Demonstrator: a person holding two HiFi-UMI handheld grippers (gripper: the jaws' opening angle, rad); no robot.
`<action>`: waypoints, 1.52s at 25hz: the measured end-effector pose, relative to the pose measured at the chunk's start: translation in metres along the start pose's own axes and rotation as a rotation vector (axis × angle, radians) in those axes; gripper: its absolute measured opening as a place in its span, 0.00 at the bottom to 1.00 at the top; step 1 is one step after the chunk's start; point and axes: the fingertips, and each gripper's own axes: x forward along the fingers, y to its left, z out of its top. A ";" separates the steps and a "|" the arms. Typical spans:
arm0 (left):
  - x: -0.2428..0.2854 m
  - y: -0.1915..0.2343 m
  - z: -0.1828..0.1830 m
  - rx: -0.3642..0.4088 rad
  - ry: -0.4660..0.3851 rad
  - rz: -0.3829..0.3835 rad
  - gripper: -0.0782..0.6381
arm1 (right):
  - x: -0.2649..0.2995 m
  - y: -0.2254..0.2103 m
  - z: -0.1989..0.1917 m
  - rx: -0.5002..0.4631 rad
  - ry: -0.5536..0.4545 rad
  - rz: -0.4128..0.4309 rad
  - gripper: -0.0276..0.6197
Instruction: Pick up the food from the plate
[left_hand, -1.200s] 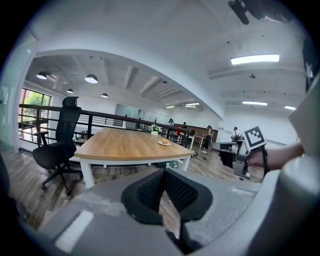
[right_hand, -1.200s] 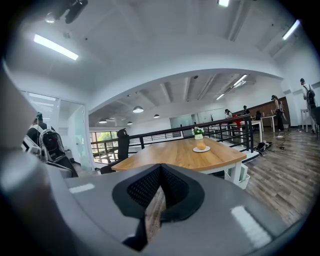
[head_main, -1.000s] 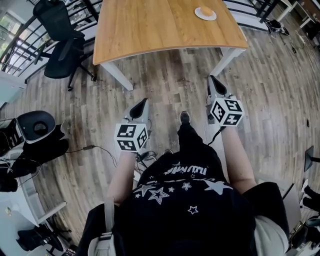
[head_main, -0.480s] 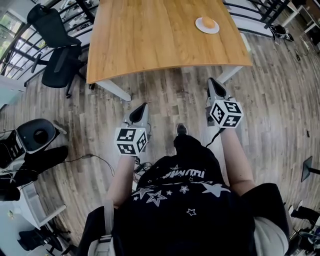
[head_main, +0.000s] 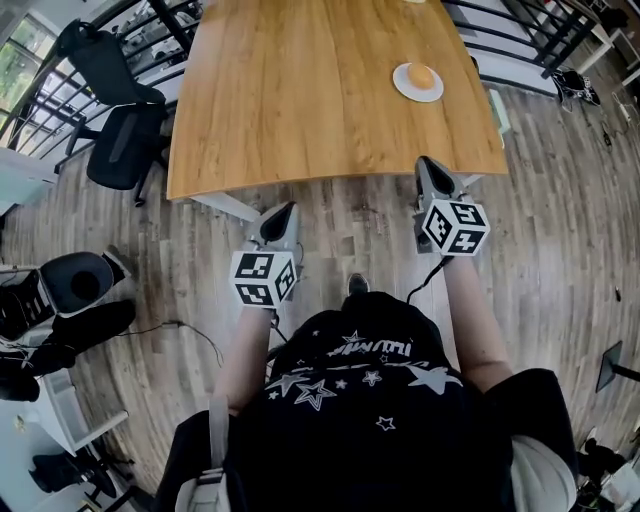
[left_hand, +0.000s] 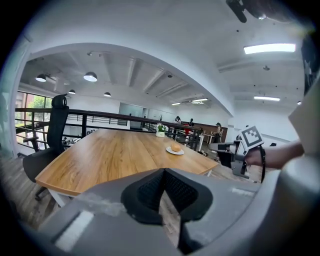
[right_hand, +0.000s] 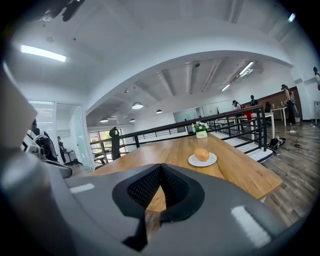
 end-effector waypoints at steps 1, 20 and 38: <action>0.008 0.000 0.003 0.001 -0.001 0.004 0.11 | 0.006 -0.006 0.002 -0.003 0.003 0.006 0.05; 0.080 0.020 0.025 -0.018 0.002 0.019 0.11 | 0.072 -0.058 0.000 -0.007 0.087 -0.017 0.17; 0.216 0.069 0.080 -0.037 0.027 -0.086 0.11 | 0.188 -0.129 0.001 -0.024 0.269 -0.154 0.60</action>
